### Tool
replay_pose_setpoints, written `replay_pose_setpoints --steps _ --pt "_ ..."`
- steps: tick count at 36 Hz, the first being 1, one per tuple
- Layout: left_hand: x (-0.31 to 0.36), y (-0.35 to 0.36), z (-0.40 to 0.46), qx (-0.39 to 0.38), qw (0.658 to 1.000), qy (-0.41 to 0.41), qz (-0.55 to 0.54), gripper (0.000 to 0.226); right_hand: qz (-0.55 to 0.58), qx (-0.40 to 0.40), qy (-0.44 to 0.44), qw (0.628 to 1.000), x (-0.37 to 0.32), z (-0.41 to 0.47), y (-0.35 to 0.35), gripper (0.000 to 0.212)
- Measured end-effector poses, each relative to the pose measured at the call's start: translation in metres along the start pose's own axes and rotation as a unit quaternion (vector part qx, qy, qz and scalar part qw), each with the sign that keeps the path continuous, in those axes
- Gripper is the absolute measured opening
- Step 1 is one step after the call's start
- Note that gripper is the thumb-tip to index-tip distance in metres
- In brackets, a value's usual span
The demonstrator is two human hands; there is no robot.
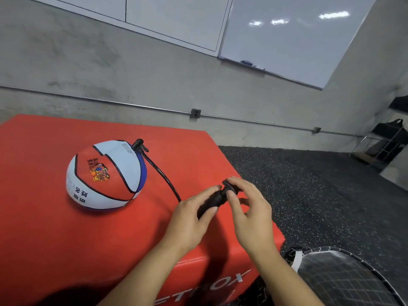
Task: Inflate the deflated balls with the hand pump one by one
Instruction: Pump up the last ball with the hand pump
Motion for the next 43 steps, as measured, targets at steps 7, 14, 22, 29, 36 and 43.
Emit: replay_pose_setpoints --steps 7,14,22,29,36,43 --pt "0.003 0.001 -0.004 -0.019 1.0 0.004 0.016 0.053 0.015 0.07 0.013 0.997 -0.023 0.039 -0.037 0.032" --pt "0.006 0.001 -0.005 -0.022 1.0 0.009 0.019 0.051 -0.004 0.09 0.03 0.995 -0.029 0.066 -0.077 0.028" --pt "0.005 0.001 -0.007 -0.034 0.999 0.014 0.019 0.051 0.001 0.089 0.029 0.996 -0.02 0.037 -0.071 0.042" --pt "0.003 0.002 -0.007 -0.033 0.999 0.019 0.006 0.05 0.019 0.085 0.008 0.996 -0.018 0.013 -0.044 0.052" --pt "0.003 0.001 -0.005 -0.012 1.0 0.011 0.008 0.051 0.023 0.046 0.001 0.999 -0.007 -0.003 -0.021 0.049" --pt "0.011 0.002 -0.005 0.002 1.0 0.004 0.002 0.048 0.026 0.022 0.026 0.999 -0.007 -0.017 -0.01 0.038"
Point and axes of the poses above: each hand's wrist, its own z-axis towards the middle knuckle, its own y-axis out of the palm, x = y × z, the point moved 1 cm from there along z, towards the middle knuckle, and after that the axes turned 11 degrees about x, right-handed, at the moved point
